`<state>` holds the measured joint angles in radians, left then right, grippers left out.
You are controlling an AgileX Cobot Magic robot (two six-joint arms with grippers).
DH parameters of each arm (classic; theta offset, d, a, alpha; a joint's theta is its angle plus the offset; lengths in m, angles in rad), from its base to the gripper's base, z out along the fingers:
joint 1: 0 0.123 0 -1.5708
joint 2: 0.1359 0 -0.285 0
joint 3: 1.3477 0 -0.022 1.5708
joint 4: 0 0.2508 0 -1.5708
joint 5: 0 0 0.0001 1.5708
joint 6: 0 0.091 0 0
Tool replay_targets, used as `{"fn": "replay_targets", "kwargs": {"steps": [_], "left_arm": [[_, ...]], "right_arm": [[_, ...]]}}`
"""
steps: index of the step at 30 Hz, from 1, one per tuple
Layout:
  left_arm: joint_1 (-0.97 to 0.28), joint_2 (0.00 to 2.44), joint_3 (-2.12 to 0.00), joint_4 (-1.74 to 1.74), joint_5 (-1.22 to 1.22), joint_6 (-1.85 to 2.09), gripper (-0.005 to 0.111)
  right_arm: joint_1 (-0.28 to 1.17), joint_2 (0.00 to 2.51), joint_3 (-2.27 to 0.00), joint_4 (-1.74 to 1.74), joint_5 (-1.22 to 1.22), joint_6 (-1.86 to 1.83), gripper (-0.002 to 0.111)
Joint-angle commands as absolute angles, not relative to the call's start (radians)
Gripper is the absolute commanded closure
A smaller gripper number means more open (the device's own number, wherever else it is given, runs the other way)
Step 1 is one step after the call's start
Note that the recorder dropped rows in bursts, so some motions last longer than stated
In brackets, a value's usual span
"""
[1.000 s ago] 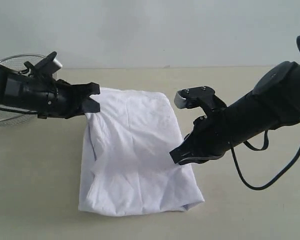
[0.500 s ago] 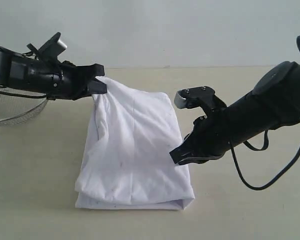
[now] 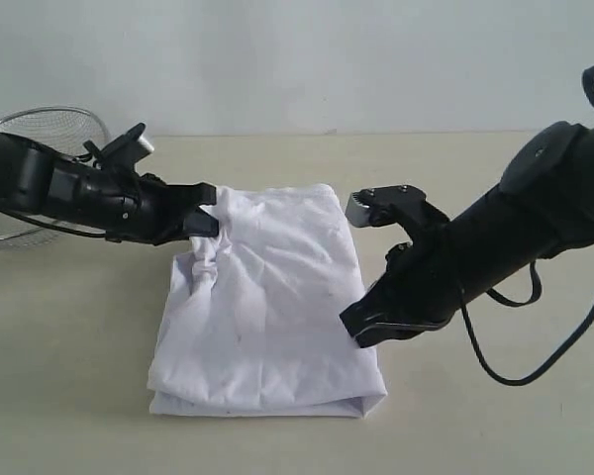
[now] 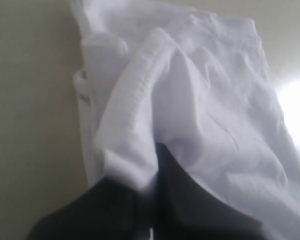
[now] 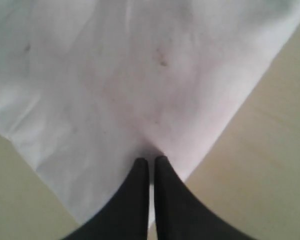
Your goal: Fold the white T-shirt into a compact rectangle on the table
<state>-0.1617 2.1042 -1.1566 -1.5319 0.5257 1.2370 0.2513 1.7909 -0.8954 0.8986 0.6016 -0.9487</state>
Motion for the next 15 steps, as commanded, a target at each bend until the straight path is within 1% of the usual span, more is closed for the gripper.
{"fn": "replay_targets", "kwargs": {"steps": [1, 6, 15], "left_arm": [[-0.161, 2.105, -1.176, -1.528, 0.528, 1.256, 0.102], [-0.161, 2.105, -1.188, -1.513, 0.528, 1.256, 0.102], [-0.159, 2.105, -1.188, -1.446, 0.497, 1.256, 0.102]], "right_arm": [[0.249, 1.803, -0.901, 0.835, 0.587, -0.899, 0.109], [0.259, 1.858, -0.901, 0.837, 0.598, -0.895, 0.109], [0.297, 1.860, -0.901, 0.848, 0.587, -0.895, 0.109]]}}
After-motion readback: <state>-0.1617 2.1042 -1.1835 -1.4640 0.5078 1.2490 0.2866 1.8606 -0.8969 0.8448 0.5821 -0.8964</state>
